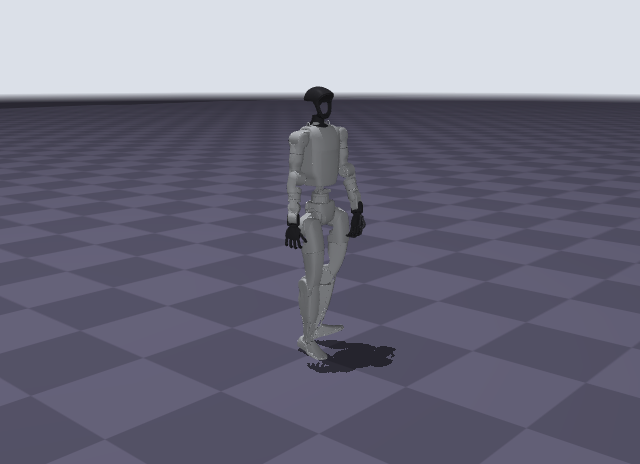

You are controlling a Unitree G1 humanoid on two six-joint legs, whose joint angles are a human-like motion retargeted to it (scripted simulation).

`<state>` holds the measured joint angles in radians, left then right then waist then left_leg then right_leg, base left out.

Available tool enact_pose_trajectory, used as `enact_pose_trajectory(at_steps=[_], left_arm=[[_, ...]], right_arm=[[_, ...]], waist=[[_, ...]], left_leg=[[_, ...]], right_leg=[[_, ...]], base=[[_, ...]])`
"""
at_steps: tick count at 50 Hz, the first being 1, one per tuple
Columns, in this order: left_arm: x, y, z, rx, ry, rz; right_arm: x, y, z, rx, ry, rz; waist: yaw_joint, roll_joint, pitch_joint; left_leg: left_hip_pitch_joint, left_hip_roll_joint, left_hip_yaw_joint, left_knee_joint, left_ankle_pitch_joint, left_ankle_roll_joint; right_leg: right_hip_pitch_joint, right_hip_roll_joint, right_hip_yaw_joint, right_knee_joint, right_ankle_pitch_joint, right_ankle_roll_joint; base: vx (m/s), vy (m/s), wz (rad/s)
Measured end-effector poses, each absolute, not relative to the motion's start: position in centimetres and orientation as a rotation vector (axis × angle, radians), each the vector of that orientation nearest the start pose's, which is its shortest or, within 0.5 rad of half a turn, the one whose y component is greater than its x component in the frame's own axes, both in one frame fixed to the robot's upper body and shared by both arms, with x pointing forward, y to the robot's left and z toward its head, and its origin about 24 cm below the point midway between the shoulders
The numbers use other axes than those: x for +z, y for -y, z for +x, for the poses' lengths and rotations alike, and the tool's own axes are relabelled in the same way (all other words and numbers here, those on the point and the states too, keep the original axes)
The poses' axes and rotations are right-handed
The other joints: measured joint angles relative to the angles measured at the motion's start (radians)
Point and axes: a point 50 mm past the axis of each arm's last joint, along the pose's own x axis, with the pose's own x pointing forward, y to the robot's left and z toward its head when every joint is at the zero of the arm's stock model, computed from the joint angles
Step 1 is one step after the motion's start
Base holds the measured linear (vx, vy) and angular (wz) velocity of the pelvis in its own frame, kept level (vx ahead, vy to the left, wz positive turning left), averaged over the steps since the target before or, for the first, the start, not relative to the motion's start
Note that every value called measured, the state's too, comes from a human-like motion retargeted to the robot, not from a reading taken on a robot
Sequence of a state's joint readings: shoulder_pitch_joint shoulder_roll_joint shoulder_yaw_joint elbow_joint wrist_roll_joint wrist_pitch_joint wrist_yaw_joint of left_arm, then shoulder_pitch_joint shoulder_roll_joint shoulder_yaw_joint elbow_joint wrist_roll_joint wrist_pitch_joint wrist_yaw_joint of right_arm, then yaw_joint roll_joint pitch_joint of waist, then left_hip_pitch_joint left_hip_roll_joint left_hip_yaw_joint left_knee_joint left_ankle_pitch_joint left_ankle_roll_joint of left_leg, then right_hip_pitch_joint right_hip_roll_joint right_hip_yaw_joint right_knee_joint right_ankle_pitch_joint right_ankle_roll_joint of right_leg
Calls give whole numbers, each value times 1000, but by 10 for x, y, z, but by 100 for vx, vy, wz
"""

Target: In place motions

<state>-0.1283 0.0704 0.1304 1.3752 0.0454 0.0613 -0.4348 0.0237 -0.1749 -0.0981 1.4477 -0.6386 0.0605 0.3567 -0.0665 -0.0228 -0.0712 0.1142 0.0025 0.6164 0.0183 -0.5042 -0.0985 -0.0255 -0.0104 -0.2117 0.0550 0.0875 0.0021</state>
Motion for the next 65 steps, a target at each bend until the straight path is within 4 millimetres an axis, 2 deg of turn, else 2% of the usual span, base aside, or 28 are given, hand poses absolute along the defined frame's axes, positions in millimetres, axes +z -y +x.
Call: enact_pose_trajectory(at_steps=[5, 9, 12, 15, 17, 23, 30, 35, 38, 47, 55, 60, 65], left_arm=[[-175, -158, 59, -212, -1481, -365], [-173, -160, 23, -173, -1677, -409], [-172, -164, -2, -134, -1773, -422], [-171, -164, -23, -89, -1830, -436], [-171, -163, -35, -59, -1848, -458], [-168, -160, -59, 11, -1867, -542], [-167, -160, -64, 42, -1854, -583], [-169, -162, -58, 24, -1834, -569], [-170, -162, -51, 3, -1813, -559], [-171, -162, -37, -105, -1778, -542], [-171, -166, -44, -93, -1810, -509], [-169, -166, -51, -74, -1836, -532], [-168, -167, -56, -72, -1861, -525]], right_arm=[[-170, 221, -33, 449, -1827, -265], [-161, 225, -70, 363, -1998, -186], [-155, 225, -89, 325, -2091, -140], [-153, 225, -92, 344, -2120, -135], [-155, 225, -87, 382, -2104, -153], [-164, 221, -57, 501, -1985, -207], [-172, 209, -13, 591, -1803, -216], [-174, 203, 5, 633, -1722, -236], [-174, 202, 8, 650, -1708, -256], [-173, 213, -16, 581, -1777, -353], [-166, 223, -52, 502, -1937, -303], [-163, 224, -59, 482, -1977, -262], [-164, 221, -56, 512, -1968, -241]], waist=[[-70, 22, -6], [-61, 22, -13], [-46, 18, -18], [-44, 23, -21], [-50, 28, -23], [-46, 36, -29], [-33, 34, -25], [-30, 34, -26], [-30, 35, -26], [-49, 49, -52], [-49, 53, -74], [-54, 58, -77], [-60, 58, -74]], left_leg=[[-15, 22, -32, 1, 26, -4], [-21, 26, -43, 4, 38, -7], [-22, 28, -40, 5, 44, -12], [-24, 33, -35, 4, 47, -17], [-25, 37, -36, 4, 47, -20], [-22, 46, -28, 2, 48, -27], [-15, 48, -13, 1, 52, -31], [-16, 46, -15, 0, 54, -29], [-18, 45, -19, 0, 54, -26], [-39, 48, -42, 0, 54, -17], [-42, 43, -44, -5, 51, -15], [-39, 41, -42, -7, 46, -12], [-34, 41, -33, -6, 38, -9]], right_leg=[[10, 6, -45, 3, -8, -5], [18, 11, -54, -7, -9, -14], [19, 13, -52, -13, -8, -19], [20, 20, -50, -22, -6, -23], [21, 25, -46, -29, -4, -26], [16, 37, -27, -36, 5, -31], [9, 42, -6, -34, 10, -33], [8, 41, -4, -34, 10, -33], [9, 39, -8, -30, 5, -32], [-1, 37, -28, -18, -11, -29], [-7, 34, -30, -19, -12, -28], [-11, 38, -23, -16, -12, -28], [-12, 41, -17, -14, -9, -28]], base=[[2, -15, 51], [0, -11, 20], [6, -8, 3], [1, -2, 0], [0, 0, 0], [0, 0, -3], [0, 0, -3], [0, 0, 0], [0, 0, 0], [0, 1, 9], [0, 0, 0], [0, 0, 0], [0, 0, 0]])
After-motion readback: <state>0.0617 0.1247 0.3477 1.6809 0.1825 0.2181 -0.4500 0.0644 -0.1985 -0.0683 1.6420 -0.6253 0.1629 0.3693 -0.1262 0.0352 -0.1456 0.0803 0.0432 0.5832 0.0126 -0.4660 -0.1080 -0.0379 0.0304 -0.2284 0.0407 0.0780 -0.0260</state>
